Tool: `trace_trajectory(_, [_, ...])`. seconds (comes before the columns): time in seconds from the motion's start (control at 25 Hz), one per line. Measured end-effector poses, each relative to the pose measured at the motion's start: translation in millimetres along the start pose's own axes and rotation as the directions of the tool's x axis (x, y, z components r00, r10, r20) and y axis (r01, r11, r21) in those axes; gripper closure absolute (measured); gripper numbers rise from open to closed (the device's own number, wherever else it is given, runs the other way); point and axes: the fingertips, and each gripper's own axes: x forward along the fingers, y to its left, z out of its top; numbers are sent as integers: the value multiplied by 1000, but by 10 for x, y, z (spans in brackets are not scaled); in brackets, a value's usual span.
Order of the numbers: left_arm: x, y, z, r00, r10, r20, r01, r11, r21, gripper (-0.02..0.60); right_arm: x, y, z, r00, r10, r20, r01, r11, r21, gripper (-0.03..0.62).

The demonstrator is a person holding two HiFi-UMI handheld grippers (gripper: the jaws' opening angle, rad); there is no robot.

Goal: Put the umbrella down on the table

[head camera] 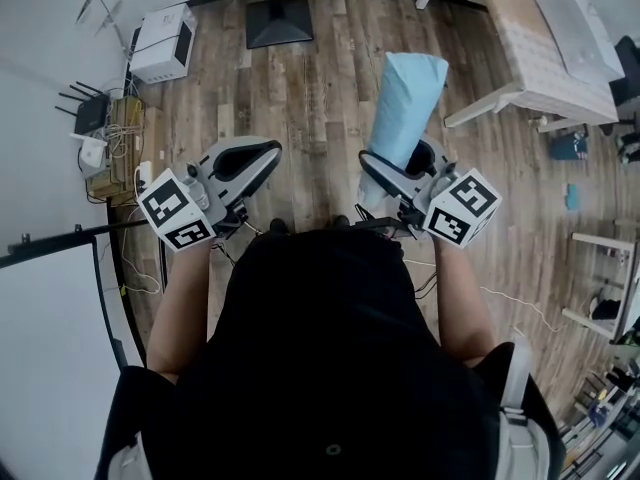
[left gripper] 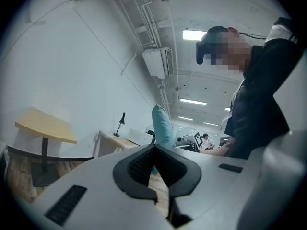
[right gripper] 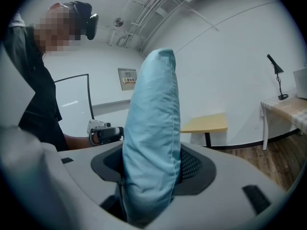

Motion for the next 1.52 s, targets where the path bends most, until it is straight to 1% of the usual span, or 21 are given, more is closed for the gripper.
trace_trajectory(0.08, [55,-49,40,1000,-8,4,8,1000,19,577,-42,-2,23,1000,5,5,-5,1000,-1,316])
trace_trajectory(0.2, [119,-105,20,1000,-6,-22,7,999,44,577,-72,-3,20,1000,13,4,-13,1000,-3,316])
trace_trajectory(0.48, [218,-192,-80,994,51,-96,-45,997,61,577,-223,-23,-22,999,36,8,-36,999,-1,316])
trace_trajectory(0.64, [338,-293,-119,991,69,-114,-62,996,68,577,-375,-75,-51,998,53,18,-53,999,12,316])
trace_trajectory(0.8, [448,-382,-182,990,79,-120,-72,995,66,577,-503,-146,-92,998,52,22,-53,998,21,316])
trace_trajectory(0.92, [492,-476,-227,990,77,-120,-69,995,66,577,-571,-180,-159,999,54,7,-54,998,20,316])
trace_trajectory(1.12, [705,-643,-347,992,86,-96,-84,996,28,577,-791,-290,-257,997,79,10,-80,996,51,316])
trace_trajectory(1.28, [796,-718,-427,988,128,-86,-127,992,16,577,-890,-321,-363,995,95,3,-95,994,56,316])
trace_trajectory(1.4, [841,-773,-468,986,127,-103,-126,992,21,577,-925,-358,-427,995,104,3,-104,992,76,316])
trace_trajectory(1.52, [805,-742,-483,983,135,-120,-134,991,18,577,-887,-371,-435,995,102,5,-102,991,84,316])
